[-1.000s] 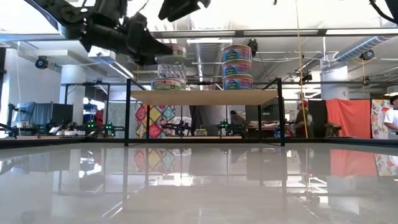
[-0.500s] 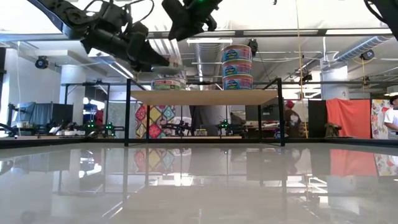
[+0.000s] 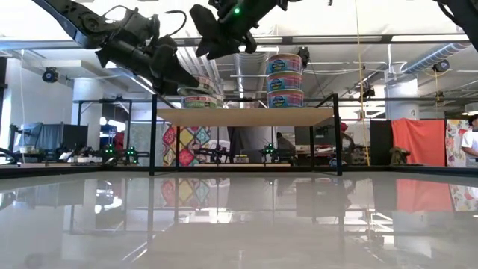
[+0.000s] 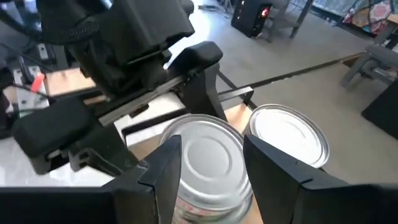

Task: Stack canned seafood by type on shelf
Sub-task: Stack the green tuna can on top of the green tuna can on the shelf

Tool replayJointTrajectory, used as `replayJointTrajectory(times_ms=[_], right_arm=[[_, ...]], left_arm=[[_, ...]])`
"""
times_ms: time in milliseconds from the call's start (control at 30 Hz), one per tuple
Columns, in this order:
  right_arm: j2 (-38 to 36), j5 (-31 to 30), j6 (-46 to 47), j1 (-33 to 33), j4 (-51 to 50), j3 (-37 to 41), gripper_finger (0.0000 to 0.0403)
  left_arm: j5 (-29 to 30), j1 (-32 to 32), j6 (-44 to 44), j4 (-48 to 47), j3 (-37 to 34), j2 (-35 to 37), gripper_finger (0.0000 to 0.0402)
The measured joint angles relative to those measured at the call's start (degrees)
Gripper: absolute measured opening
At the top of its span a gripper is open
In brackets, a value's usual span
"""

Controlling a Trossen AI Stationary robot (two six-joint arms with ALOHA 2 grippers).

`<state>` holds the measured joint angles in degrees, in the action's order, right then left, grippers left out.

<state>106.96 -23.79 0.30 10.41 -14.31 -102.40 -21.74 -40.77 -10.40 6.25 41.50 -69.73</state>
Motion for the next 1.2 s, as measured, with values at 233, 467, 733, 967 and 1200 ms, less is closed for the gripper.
replayJointTrajectory(times_ms=[233, 467, 733, 967, 1200], right_arm=[[0.8, 2.7, 4.7, 1.0, 3.4, 0.3, 0.0167], [4.5, 3.2, 6.2, 2.0, -5.6, -6.7, 0.0165], [6.2, 3.1, 5.1, 2.3, -10.9, -12.3, 0.0156], [8.8, 3.2, 6.6, 2.7, -6.4, -11.0, 0.0170], [10.4, 3.3, 8.8, 3.5, -6.3, -11.4, 0.0202]], left_arm=[[0.1, 0.0, 0.1, 0.4, 0.0, -0.2, 0.0400], [0.2, 0.0, -1.0, 0.7, -0.2, -0.4, 0.0400], [0.2, 0.1, -1.8, 0.6, -0.2, -0.4, 0.0382], [0.2, 0.2, -1.2, 1.7, -0.3, -0.4, 0.0393], [0.2, 0.2, -0.7, 1.2, -0.4, -0.4, 0.0395]])
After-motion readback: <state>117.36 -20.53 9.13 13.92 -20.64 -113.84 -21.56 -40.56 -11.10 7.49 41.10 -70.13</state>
